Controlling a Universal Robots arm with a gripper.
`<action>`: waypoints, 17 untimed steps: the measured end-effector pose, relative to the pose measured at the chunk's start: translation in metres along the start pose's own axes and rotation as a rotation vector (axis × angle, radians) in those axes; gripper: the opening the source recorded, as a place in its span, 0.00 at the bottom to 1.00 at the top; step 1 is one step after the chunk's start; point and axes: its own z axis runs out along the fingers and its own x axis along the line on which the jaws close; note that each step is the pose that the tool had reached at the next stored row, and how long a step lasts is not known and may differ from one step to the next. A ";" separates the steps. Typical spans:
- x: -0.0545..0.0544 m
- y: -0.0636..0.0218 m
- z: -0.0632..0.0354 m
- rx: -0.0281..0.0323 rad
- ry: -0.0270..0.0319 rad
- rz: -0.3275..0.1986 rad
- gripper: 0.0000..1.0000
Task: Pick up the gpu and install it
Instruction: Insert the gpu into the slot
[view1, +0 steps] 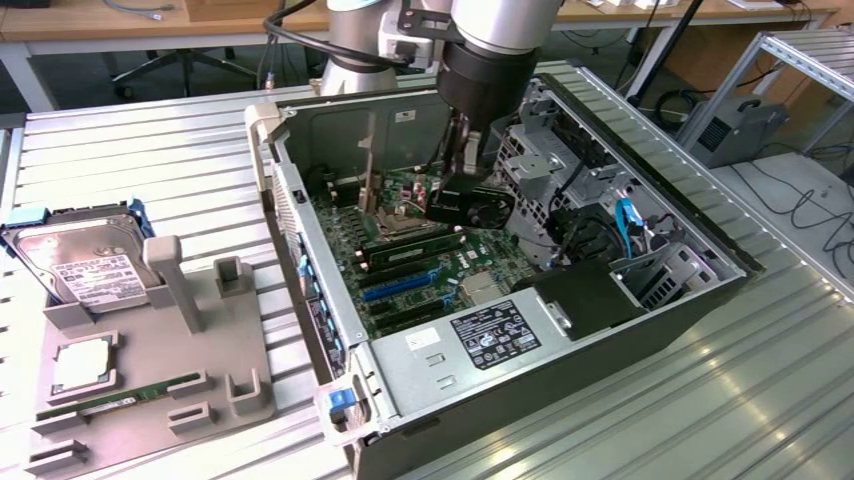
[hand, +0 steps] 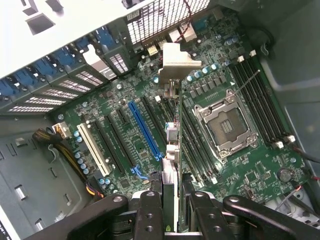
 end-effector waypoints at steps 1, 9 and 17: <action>0.000 0.0000 0.0000 0.0000 0.0001 -0.002 0.26; 0.000 0.0000 0.0003 -0.0006 0.0007 -0.023 0.26; 0.000 0.0000 0.0005 -0.0010 0.0013 -0.043 0.26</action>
